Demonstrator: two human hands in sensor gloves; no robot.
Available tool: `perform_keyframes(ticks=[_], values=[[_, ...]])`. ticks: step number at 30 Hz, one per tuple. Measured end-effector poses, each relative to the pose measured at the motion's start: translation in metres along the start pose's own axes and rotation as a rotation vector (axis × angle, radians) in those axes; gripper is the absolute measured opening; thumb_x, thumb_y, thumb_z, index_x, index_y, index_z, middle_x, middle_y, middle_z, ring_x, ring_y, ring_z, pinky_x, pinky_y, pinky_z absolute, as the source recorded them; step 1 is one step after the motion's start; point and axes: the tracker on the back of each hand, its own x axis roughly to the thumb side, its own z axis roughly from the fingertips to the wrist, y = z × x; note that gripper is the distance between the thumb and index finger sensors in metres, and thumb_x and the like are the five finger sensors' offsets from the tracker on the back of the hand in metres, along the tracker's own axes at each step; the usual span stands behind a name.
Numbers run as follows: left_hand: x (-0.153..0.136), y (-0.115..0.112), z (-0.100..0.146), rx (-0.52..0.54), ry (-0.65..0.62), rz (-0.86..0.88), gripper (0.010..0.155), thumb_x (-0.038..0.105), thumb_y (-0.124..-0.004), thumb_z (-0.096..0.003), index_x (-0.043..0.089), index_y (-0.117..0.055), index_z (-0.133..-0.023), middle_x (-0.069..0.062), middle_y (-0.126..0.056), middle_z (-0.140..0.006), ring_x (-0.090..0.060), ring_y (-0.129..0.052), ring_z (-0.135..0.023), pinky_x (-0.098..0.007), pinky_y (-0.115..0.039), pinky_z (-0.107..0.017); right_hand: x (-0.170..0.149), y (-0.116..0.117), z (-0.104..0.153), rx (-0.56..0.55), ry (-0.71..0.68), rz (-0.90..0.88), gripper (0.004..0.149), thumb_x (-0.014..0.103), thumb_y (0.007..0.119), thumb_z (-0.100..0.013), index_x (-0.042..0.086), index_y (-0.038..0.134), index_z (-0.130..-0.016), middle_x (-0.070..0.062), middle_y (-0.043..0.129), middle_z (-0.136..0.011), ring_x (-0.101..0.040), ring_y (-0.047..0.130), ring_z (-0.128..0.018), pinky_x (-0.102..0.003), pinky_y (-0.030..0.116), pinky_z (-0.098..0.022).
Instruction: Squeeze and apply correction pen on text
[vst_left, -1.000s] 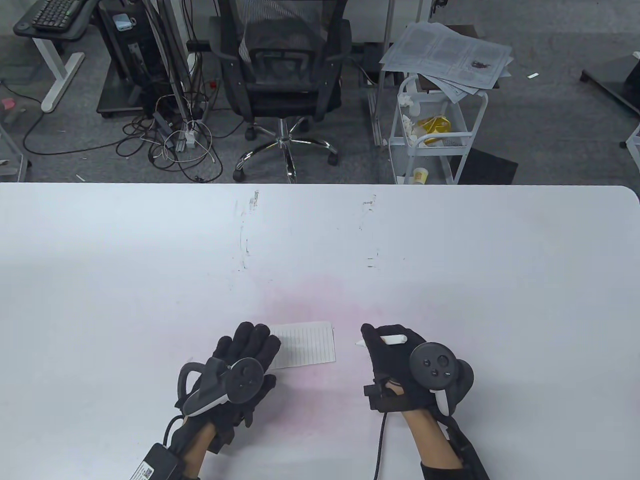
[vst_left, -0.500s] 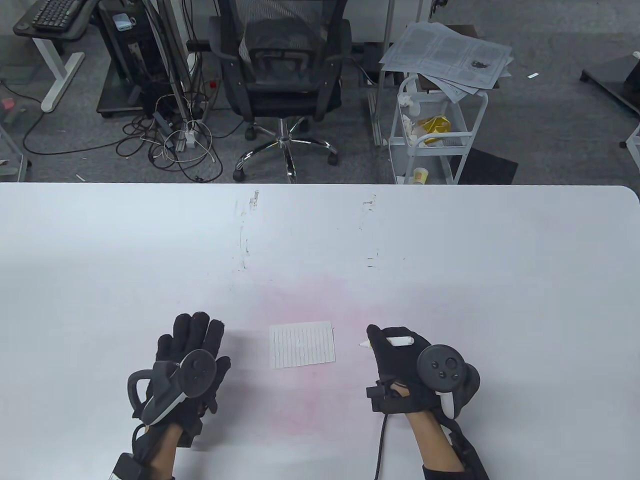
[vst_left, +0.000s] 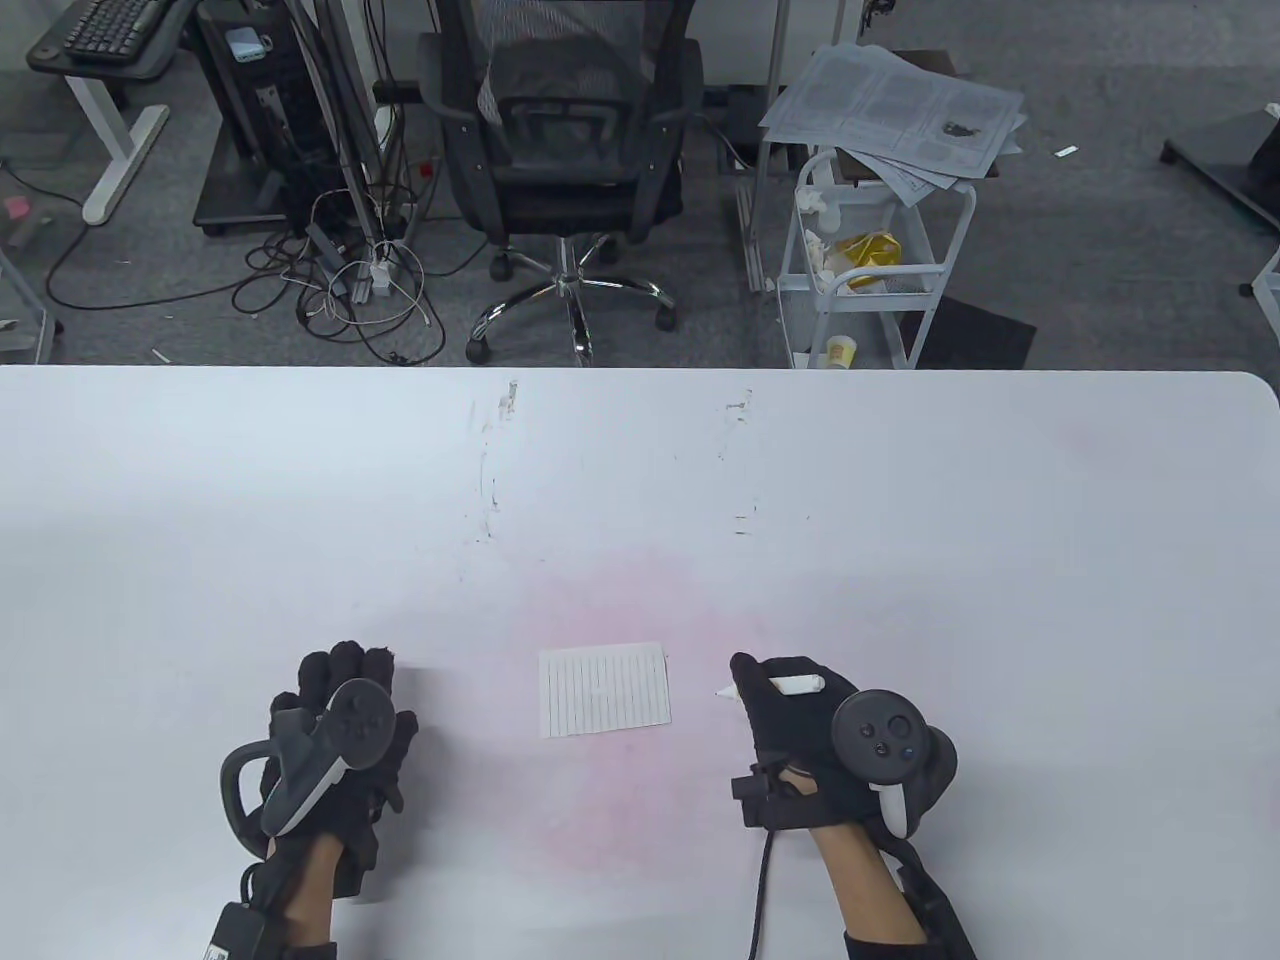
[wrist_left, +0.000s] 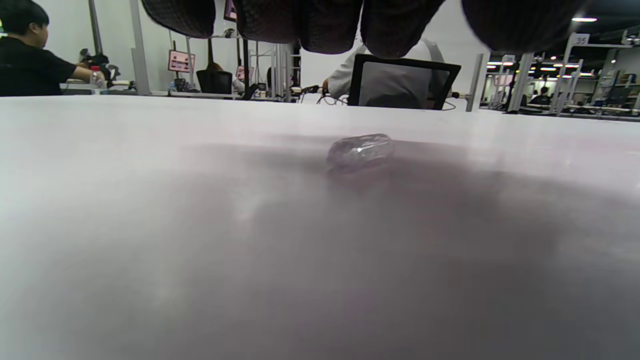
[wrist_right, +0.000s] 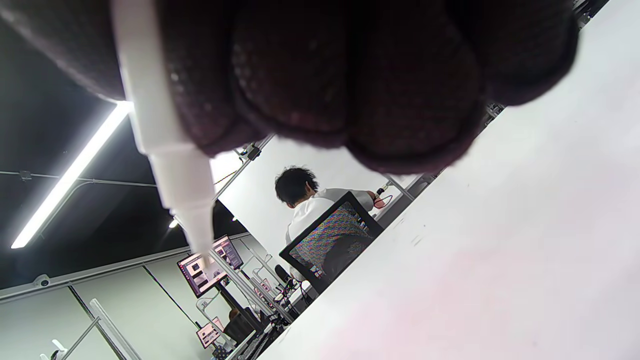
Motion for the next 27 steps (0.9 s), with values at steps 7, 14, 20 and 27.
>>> perform_keyframes(ticks=[7,14,20,27], values=[[-0.011,-0.011,-0.007,-0.081,0.055,-0.012,0.071,0.059,-0.068,-0.0379,0.039,-0.054,-0.104,0.003,-0.050,-0.116,-0.026,-0.054,-0.111,-0.052,-0.055,-0.078,-0.001,-0.001,0.000,0.003,0.004,-0.004,0.044,0.059,0.078,-0.039,0.021,0.097,-0.046,0.000,0.098,-0.043,-0.027,0.102,-0.031,-0.050,0.081,-0.039],[-0.013,-0.015,-0.008,-0.151,0.070,-0.062,0.070,0.057,-0.075,-0.0372,0.036,-0.060,-0.102,0.003,-0.058,-0.114,-0.026,-0.067,-0.107,-0.052,-0.060,-0.077,-0.002,-0.001,0.000,0.010,0.003,-0.002,0.044,0.059,0.078,-0.039,0.021,0.097,-0.046,0.000,0.098,-0.043,-0.027,0.102,-0.031,-0.050,0.081,-0.039],[-0.010,-0.016,-0.008,-0.141,0.064,-0.088,0.067,0.053,-0.078,-0.0381,0.034,-0.062,-0.100,0.002,-0.060,-0.112,-0.026,-0.069,-0.104,-0.051,-0.061,-0.077,-0.002,0.000,0.000,0.015,0.004,0.004,0.044,0.059,0.078,-0.039,0.021,0.097,-0.046,0.000,0.098,-0.043,-0.027,0.102,-0.031,-0.050,0.081,-0.039],[-0.003,-0.015,-0.006,-0.105,0.036,-0.129,0.056,0.048,-0.080,-0.0404,0.034,-0.070,-0.094,0.002,-0.068,-0.104,-0.026,-0.077,-0.096,-0.048,-0.066,-0.074,-0.002,0.002,0.000,0.021,0.006,0.008,0.044,0.059,0.078,-0.039,0.021,0.097,-0.046,0.000,0.098,-0.042,-0.027,0.102,-0.031,-0.050,0.082,-0.039]])
